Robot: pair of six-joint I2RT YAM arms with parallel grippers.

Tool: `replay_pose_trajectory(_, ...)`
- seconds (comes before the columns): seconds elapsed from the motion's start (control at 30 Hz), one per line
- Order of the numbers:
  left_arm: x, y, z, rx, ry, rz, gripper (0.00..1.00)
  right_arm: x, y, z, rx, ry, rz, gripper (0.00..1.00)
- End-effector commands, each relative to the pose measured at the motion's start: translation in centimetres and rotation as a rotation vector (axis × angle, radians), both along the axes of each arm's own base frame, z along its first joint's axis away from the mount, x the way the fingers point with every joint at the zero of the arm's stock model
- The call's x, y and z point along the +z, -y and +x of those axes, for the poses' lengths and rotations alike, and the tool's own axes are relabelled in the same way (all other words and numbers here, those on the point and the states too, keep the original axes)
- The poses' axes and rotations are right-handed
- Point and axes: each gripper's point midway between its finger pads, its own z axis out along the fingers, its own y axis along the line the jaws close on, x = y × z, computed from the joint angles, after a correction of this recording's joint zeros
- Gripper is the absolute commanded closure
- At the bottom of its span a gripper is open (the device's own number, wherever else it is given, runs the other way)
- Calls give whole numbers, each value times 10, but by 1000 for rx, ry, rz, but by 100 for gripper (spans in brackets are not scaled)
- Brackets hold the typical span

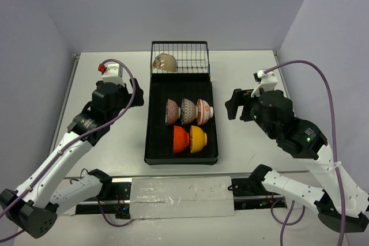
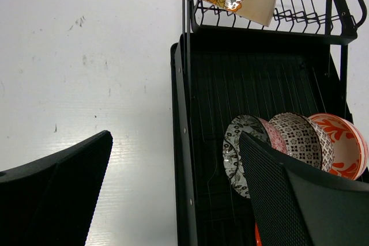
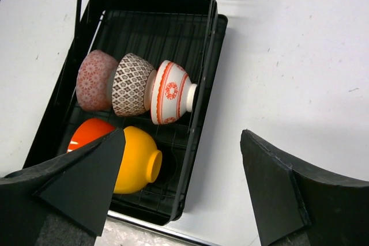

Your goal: Load the bowls into the dish rack

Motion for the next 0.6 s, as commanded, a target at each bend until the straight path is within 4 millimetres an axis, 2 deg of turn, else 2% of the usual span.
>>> replay_pose_trajectory(0.0, 10, 4, 2, -16, 35, -18, 4, -8, -6, 8, -4, 1, -40, 12)
replay_pose_trajectory(0.13, 6, 9, 1, -36, 21, -24, 4, -6, -9, 2, 28, 7, -16, 10)
replay_pose_trajectory(0.17, 5, 9, 3, -38, 15, -22, 4, -13, -9, 0, 35, 7, -18, 9)
replay_pose_trajectory(0.2, 3, 11, 2, -45, 7, -20, 4, -7, -6, -3, 38, 39, 7, 7)
replay_pose_trajectory(0.27, -3, 13, 5, -46, -17, -12, 4, -15, -2, -7, 39, 46, 10, 5)
replay_pose_trajectory(0.33, -7, 15, 7, -48, -36, -6, 4, -10, 5, -11, 31, 93, 36, 1)
replay_pose_trajectory(0.43, -17, 17, 9, -45, -75, 6, 4, -8, 15, -14, 1, 125, 47, 0)
replay_pose_trajectory(0.57, -15, 19, 8, -58, -74, -6, 4, -11, 16, -14, -7, 120, 45, 0)
